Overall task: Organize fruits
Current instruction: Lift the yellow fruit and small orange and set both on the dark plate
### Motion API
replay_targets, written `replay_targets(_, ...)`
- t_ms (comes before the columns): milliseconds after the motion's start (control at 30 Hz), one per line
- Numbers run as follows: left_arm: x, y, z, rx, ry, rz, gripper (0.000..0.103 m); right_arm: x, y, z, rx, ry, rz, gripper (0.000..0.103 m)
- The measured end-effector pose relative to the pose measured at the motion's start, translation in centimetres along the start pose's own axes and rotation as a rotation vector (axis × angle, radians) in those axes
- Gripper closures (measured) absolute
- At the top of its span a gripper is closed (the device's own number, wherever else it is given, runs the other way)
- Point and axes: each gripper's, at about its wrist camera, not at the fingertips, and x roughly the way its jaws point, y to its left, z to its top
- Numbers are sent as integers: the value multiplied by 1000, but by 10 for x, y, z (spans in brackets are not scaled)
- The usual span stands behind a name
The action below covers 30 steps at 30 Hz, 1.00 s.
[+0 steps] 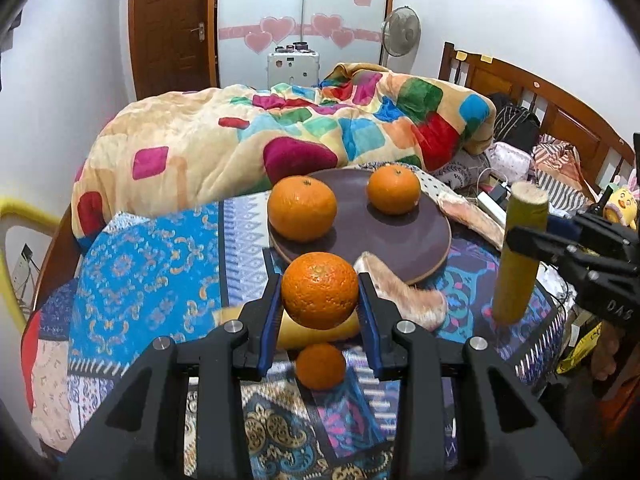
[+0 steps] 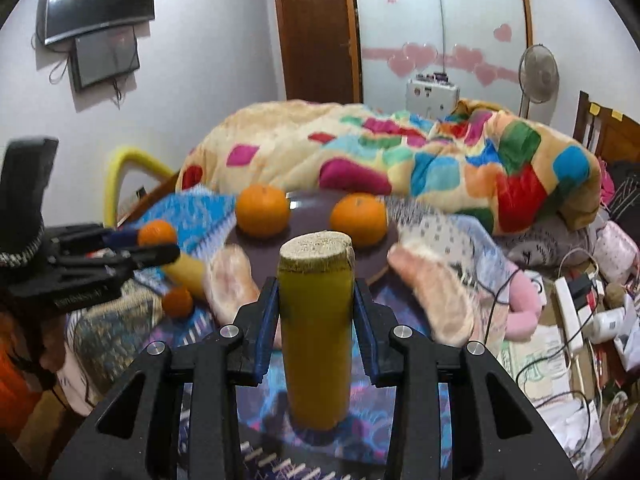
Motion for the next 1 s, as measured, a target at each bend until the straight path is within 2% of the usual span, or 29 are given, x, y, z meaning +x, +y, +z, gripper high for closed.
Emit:
replay_targets(400, 31, 1, 22, 31, 14, 11, 67, 24, -3, 36, 0, -61, 6, 70)
replay_targets(700, 54, 1, 28, 43, 51, -7, 67, 62, -1, 45, 6, -5, 45, 70)
replay_targets(1000, 66, -2, 35, 66, 56, -5, 67, 97, 2, 59, -9, 49, 36, 70)
